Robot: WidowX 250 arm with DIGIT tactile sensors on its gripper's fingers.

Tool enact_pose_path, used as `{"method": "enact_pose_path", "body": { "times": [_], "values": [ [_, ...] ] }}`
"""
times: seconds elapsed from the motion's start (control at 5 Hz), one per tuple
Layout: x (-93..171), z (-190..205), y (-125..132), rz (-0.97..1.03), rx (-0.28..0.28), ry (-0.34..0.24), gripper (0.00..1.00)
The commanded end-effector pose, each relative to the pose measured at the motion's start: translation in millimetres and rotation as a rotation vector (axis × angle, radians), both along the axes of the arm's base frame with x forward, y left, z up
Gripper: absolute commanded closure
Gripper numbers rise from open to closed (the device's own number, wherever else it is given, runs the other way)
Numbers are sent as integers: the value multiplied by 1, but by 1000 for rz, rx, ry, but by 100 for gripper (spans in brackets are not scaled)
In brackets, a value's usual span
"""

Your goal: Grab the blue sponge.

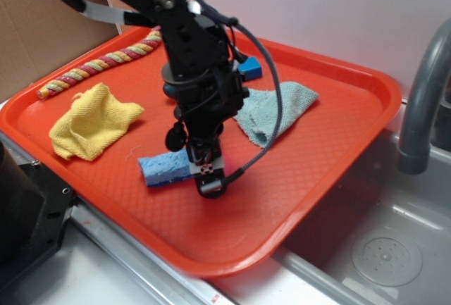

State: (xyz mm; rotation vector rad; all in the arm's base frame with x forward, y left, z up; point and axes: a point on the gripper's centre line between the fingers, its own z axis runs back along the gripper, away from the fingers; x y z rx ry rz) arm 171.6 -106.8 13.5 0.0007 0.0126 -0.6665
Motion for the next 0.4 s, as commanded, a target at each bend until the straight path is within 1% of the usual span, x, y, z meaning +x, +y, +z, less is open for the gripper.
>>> {"method": "enact_pose_path", "body": {
  "times": [0.0, 0.2],
  "values": [
    [-10, 99, 16, 108, 50, -86, 100],
    [-8, 149, 31, 223, 100, -65, 100]
  ]
}}
